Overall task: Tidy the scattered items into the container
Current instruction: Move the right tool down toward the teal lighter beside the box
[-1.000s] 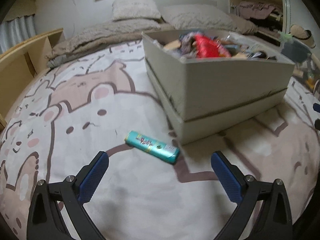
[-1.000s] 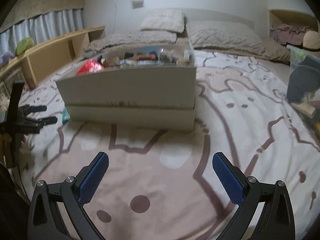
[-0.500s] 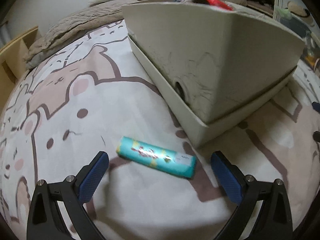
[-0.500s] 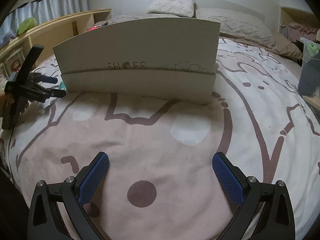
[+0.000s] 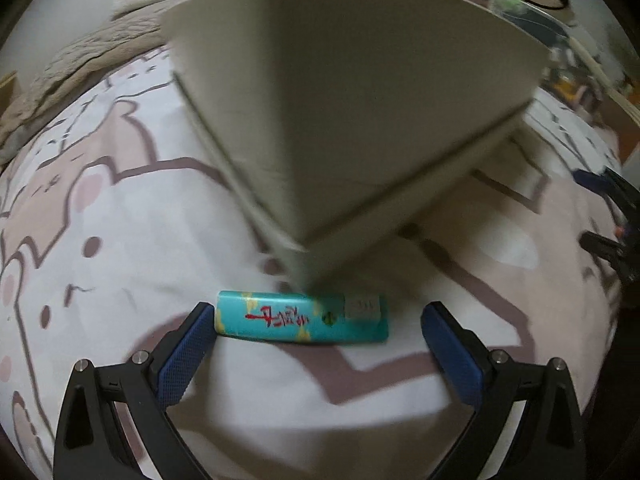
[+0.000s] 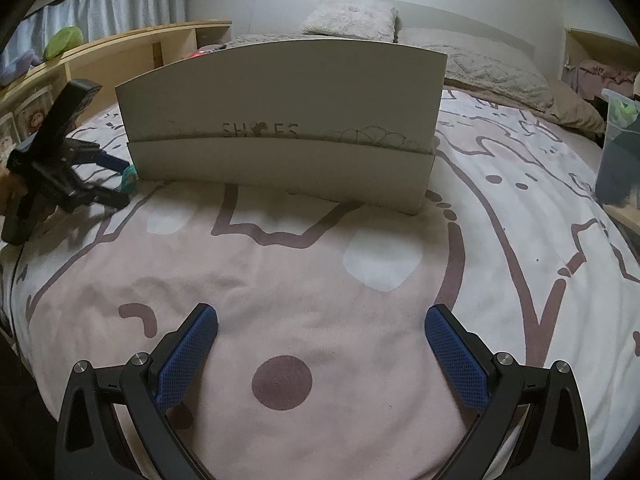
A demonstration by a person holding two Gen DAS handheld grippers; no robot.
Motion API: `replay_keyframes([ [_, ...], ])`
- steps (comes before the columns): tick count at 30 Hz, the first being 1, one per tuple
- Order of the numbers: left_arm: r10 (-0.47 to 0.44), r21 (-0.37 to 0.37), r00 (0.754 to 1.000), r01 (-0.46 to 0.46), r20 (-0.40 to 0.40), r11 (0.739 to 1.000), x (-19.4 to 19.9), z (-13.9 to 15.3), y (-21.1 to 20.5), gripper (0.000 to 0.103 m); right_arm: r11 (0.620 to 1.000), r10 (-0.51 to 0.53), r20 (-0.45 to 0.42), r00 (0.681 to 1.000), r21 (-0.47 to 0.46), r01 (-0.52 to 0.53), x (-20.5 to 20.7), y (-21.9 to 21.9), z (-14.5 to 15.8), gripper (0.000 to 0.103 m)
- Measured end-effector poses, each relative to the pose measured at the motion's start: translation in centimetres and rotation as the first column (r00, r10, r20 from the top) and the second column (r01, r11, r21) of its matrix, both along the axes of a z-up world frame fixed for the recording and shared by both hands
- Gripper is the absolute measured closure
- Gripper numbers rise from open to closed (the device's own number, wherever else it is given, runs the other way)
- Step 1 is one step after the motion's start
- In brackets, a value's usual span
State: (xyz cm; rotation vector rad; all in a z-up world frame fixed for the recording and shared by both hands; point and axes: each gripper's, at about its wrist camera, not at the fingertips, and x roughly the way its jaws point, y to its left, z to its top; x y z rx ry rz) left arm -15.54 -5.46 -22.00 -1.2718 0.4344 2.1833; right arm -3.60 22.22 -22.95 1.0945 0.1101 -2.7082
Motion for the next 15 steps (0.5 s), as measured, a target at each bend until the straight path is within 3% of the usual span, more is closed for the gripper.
replay_keyframes([
  [9,-0.051,0.089,0.998,0.049,0.026,0.995,3.3,0.1,2.2,0.000,1.000,0.001,0.002,1.000,0.002,-0.001,-0.1,-0.3,0.3,0.000],
  [15,-0.110,0.150,0.994,0.105,0.025,0.983,5.0,0.7,4.2,0.000,0.988,0.089,0.029,0.996,-0.132,-0.085,-0.2,-0.7,1.7,0.000],
])
